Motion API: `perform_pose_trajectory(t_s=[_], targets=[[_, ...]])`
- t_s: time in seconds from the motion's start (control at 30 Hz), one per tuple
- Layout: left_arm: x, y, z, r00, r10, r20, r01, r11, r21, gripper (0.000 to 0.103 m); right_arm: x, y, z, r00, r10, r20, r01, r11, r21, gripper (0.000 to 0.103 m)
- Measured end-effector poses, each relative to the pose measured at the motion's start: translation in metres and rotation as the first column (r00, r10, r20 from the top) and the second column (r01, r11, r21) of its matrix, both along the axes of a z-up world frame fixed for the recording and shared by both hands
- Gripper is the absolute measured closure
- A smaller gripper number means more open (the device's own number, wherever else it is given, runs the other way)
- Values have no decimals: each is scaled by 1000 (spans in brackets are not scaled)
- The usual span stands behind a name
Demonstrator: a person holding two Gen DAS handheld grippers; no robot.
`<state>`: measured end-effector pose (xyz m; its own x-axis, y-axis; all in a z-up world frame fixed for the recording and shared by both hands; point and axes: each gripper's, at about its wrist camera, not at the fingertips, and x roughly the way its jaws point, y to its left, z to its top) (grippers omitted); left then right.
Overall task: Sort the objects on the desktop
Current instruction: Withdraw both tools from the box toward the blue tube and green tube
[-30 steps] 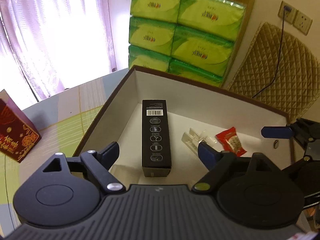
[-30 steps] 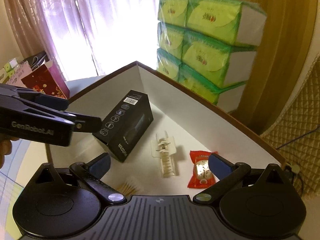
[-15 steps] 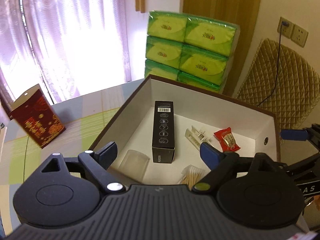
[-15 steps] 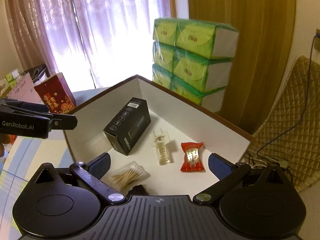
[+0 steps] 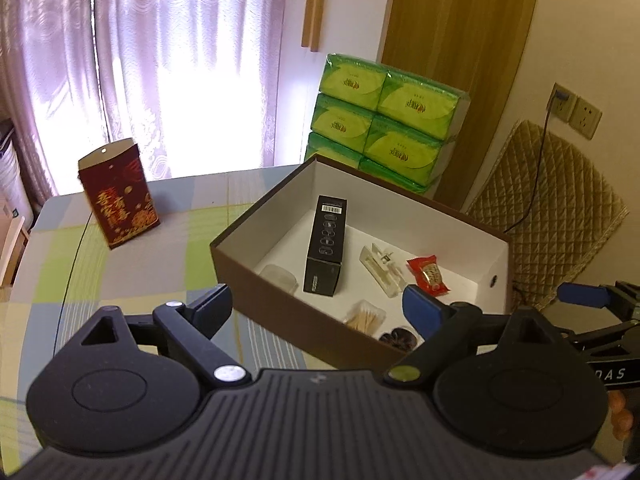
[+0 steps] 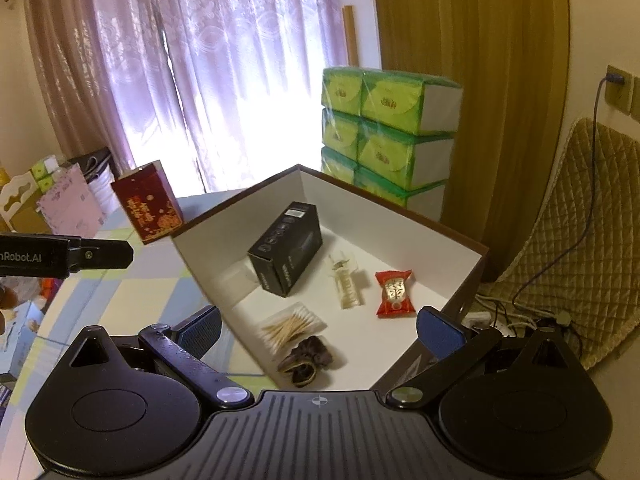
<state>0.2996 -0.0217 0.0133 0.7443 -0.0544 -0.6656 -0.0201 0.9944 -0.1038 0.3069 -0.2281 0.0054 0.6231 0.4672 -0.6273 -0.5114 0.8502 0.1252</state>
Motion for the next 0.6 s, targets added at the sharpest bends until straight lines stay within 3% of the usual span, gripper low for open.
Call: perform_pose_trajectory(t_s=[0.3, 0.6], targets=[[-56, -1, 10, 1000, 3, 20, -3, 1000, -1, 13, -43, -13, 9, 998, 36, 49, -36, 999, 3, 2], [-102, 1, 9, 1000, 5, -3, -5, 1000, 13, 13, -68, -19, 9, 998, 41, 43, -40, 999, -17, 2]])
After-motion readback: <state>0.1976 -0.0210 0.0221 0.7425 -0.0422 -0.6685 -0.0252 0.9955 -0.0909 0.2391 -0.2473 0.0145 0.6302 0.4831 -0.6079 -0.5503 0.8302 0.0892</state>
